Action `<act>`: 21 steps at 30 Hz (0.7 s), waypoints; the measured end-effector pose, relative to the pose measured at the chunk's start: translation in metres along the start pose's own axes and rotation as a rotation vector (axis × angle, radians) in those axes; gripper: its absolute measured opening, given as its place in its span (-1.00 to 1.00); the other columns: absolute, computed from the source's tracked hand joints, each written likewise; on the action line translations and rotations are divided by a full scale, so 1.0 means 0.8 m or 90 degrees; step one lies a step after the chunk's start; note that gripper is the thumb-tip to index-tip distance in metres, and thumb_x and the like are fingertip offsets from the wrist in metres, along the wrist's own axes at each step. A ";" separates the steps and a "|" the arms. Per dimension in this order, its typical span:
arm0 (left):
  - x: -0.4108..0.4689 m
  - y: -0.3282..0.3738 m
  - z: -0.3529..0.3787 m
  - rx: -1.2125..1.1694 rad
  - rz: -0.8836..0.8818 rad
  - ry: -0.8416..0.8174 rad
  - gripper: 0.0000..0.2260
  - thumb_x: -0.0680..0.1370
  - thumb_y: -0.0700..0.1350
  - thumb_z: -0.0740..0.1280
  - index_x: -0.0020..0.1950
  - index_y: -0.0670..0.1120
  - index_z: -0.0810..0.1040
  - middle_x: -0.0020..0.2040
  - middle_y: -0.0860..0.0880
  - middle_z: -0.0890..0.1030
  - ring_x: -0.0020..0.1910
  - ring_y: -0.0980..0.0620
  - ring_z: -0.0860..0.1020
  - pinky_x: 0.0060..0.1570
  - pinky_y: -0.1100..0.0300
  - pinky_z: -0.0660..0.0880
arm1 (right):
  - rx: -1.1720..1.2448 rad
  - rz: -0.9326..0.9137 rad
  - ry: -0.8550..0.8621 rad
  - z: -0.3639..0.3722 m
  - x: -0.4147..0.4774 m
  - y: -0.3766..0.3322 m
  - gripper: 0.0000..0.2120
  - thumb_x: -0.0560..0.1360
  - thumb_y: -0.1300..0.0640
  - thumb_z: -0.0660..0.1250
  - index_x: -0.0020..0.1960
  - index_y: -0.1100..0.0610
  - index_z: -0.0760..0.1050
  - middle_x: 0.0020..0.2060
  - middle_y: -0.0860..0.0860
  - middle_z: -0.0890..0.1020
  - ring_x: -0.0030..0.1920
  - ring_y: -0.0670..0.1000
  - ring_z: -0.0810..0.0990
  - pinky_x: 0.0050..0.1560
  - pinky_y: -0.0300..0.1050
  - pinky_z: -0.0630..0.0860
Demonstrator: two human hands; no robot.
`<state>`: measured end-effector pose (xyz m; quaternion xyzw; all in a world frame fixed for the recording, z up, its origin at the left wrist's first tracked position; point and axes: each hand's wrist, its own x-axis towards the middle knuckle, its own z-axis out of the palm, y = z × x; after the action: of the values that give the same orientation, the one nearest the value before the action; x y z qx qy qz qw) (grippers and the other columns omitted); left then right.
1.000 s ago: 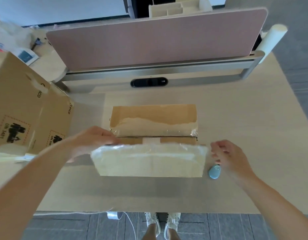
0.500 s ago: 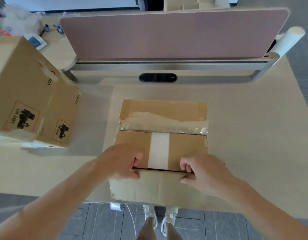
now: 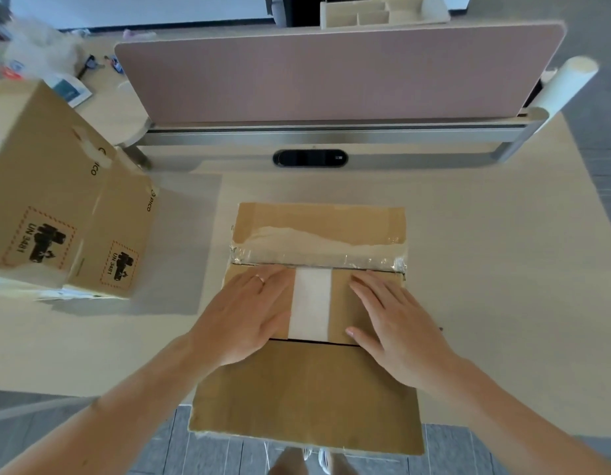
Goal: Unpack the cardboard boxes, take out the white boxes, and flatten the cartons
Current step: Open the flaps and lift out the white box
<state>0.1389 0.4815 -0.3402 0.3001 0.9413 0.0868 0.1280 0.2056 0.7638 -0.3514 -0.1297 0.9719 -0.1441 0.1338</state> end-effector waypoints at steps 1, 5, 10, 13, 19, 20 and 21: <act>-0.002 0.002 0.001 0.005 0.011 -0.010 -0.44 0.70 0.14 0.19 0.66 -0.01 0.19 0.62 0.02 0.26 0.57 0.01 0.27 0.55 0.17 0.18 | -0.002 0.006 0.000 0.003 0.002 -0.001 -0.29 0.65 -0.27 0.02 0.67 0.12 0.12 0.64 -0.01 0.19 0.63 0.02 0.16 0.62 -0.06 0.11; -0.003 -0.005 -0.007 0.027 0.055 0.074 -0.45 0.71 0.09 0.16 0.66 -0.11 0.22 0.60 -0.04 0.34 0.54 -0.01 0.35 0.53 0.11 0.29 | -0.041 -0.022 0.110 0.001 0.002 0.001 -0.35 0.70 -0.21 0.06 0.64 0.18 0.20 0.60 0.05 0.29 0.59 0.05 0.25 0.62 -0.07 0.10; 0.028 -0.012 -0.029 0.037 0.057 0.123 -0.57 0.68 0.02 0.13 0.50 -0.09 0.48 0.11 0.02 0.66 0.05 -0.01 0.64 -0.03 0.10 0.60 | -0.056 -0.022 0.194 -0.023 0.037 0.012 -0.51 0.68 -0.12 0.16 0.47 0.17 0.45 0.36 0.04 0.55 0.36 0.09 0.52 0.43 -0.03 0.36; 0.053 -0.020 -0.035 0.053 0.105 0.047 -0.66 0.69 -0.01 0.19 0.45 0.00 0.49 0.07 0.06 0.63 -0.01 0.01 0.61 -0.12 0.07 0.59 | -0.062 -0.002 0.159 -0.030 0.053 0.017 -0.59 0.65 -0.09 0.24 0.36 0.13 0.56 0.23 -0.01 0.64 0.24 0.05 0.61 0.28 -0.02 0.53; 0.052 -0.019 -0.011 0.052 0.237 0.039 -0.71 0.61 -0.15 0.42 0.33 -0.06 0.61 0.27 0.02 0.65 0.12 -0.03 0.61 0.04 0.08 0.57 | -0.117 -0.098 0.176 0.009 0.048 0.004 -0.60 0.64 -0.08 0.15 0.34 0.06 0.58 0.19 -0.06 0.56 0.20 0.04 0.51 0.24 -0.05 0.41; 0.050 -0.020 -0.007 0.077 0.250 0.042 -0.63 0.54 -0.19 0.49 0.36 -0.09 0.61 0.32 0.00 0.63 0.16 -0.03 0.60 0.07 0.08 0.57 | -0.132 -0.080 0.170 0.015 0.051 -0.001 -0.57 0.63 -0.10 0.14 0.38 0.07 0.55 0.22 -0.04 0.53 0.20 0.06 0.50 0.25 -0.03 0.37; 0.048 -0.022 -0.003 0.097 0.258 0.050 -0.54 0.49 -0.22 0.53 0.38 -0.13 0.61 0.36 -0.02 0.61 0.20 -0.04 0.61 0.10 0.08 0.57 | -0.142 -0.059 0.167 0.019 0.054 -0.006 -0.55 0.63 -0.11 0.14 0.40 0.07 0.53 0.23 -0.02 0.50 0.21 0.09 0.49 0.26 -0.01 0.34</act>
<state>0.0981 0.4898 -0.3491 0.4886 0.8697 0.0514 0.0478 0.1708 0.7432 -0.3740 -0.1683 0.9839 -0.0573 -0.0161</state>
